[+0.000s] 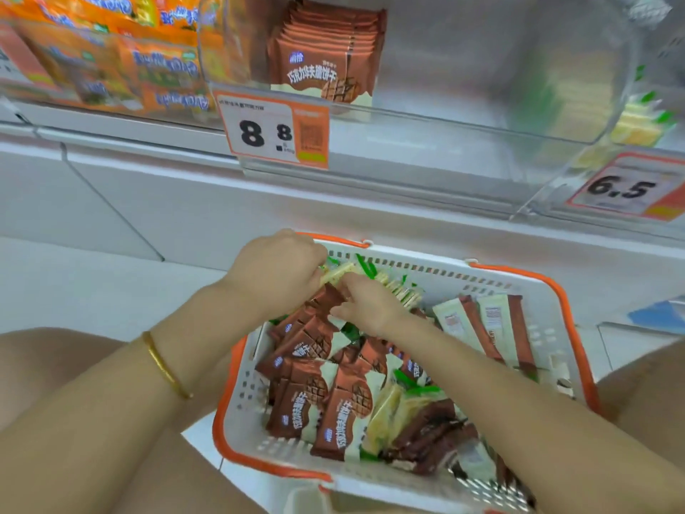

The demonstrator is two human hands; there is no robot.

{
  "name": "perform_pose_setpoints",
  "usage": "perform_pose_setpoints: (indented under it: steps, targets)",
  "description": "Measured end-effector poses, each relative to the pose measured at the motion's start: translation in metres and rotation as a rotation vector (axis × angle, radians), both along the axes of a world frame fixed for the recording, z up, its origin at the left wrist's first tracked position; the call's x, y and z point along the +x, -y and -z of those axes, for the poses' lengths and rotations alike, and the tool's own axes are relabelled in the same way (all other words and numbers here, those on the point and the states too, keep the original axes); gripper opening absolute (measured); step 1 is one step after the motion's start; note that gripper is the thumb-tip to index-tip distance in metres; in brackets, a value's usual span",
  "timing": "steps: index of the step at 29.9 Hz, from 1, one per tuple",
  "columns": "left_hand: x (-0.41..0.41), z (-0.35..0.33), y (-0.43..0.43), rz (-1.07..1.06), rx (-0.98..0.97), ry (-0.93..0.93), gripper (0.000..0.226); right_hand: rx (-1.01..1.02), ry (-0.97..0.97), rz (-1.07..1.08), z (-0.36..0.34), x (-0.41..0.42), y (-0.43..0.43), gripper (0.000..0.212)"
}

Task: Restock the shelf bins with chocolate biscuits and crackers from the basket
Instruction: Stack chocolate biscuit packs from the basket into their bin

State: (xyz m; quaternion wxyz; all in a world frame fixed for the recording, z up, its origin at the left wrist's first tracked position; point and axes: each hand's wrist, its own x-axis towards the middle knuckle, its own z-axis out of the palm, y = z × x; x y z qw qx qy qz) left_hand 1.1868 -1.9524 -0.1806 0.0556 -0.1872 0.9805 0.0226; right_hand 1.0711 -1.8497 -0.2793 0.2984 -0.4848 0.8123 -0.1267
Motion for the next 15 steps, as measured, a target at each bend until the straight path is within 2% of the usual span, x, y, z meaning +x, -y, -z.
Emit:
perform_pose_setpoints:
  steps: [4,7,8,10,12,15]
  targets:
    - [-0.003,0.006,0.004,-0.010,0.015,0.056,0.029,-0.053,-0.023,0.120,0.025,0.012,0.016,0.029]
    - [-0.004,0.008,0.005,-0.013,0.023,0.074,0.029,-0.041,-0.048,0.060,0.030,0.006,0.018,0.021]
    - [-0.004,0.009,0.005,-0.013,0.026,0.083,0.029,-0.057,-0.029,0.049,0.029,0.003,0.016,0.024]
    - [-0.005,0.009,0.007,-0.015,0.033,0.082,0.029,-0.127,0.067,0.064,0.020,-0.005,0.010,0.028]
    - [-0.006,0.008,0.010,-0.027,0.066,0.060,0.029,-0.251,0.198,0.131,0.002,-0.013,-0.001,0.017]
    - [-0.010,0.005,0.015,-0.044,0.212,0.038,0.034,-0.400,0.335,0.256,-0.032,-0.029,-0.022,0.018]
